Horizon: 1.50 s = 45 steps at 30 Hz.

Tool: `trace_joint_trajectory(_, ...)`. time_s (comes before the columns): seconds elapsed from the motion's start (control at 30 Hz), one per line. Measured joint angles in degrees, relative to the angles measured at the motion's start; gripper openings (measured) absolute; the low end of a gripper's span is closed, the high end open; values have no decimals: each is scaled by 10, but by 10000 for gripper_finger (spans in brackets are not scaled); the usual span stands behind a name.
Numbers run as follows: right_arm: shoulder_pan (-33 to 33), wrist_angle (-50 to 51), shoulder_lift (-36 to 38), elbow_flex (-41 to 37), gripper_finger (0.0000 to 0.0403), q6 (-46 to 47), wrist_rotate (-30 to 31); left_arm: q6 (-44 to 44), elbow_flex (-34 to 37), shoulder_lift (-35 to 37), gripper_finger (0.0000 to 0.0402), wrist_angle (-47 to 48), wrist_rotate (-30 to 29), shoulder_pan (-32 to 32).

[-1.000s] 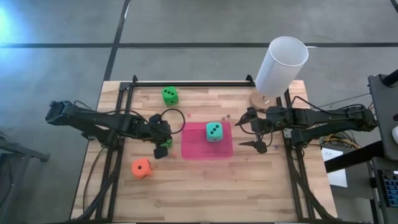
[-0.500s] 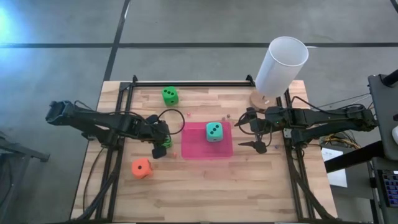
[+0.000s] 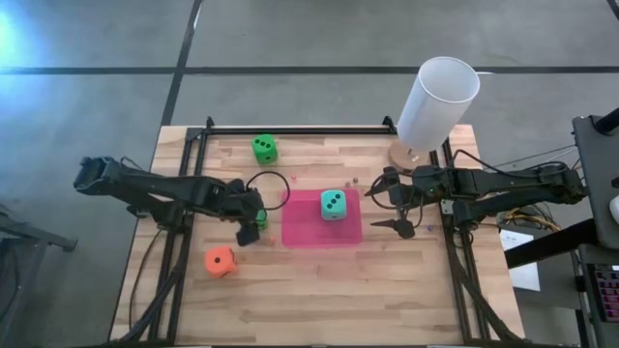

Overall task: Pick & Place Dice
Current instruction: Put the bottom large green die into the pink bin

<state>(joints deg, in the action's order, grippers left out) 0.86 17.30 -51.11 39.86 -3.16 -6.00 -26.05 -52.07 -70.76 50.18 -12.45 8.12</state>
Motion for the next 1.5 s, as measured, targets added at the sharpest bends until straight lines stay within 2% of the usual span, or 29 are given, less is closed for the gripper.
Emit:
trace_joint_trajectory(0.1, 0, 0, 0, 0, 400, 1, 0, 0, 11, -2, 382, -2, 0, -4)
trace_joint_trajectory(0.17, 0, 0, 0, 0, 400, 0, 0, 0, 24, -3, 395, -9, 0, -7)
trace_joint_trajectory(0.6, 0, 0, 0, 0, 400, 1, 0, -1, 74, -4, 396, -42, 11, -13)
trace_joint_trajectory(1.0, 0, 0, 0, 0, 400, 0, 0, -6, 76, -11, 398, -45, 10, -19)
trace_joint_trajectory(1.27, 0, 0, 0, 0, 400, 0, 0, -13, 101, -16, 399, -80, -7, -35)
trace_joint_trajectory(1.5, 0, 0, 0, 0, 400, 0, 0, -9, 84, -14, 399, -76, 19, -34)
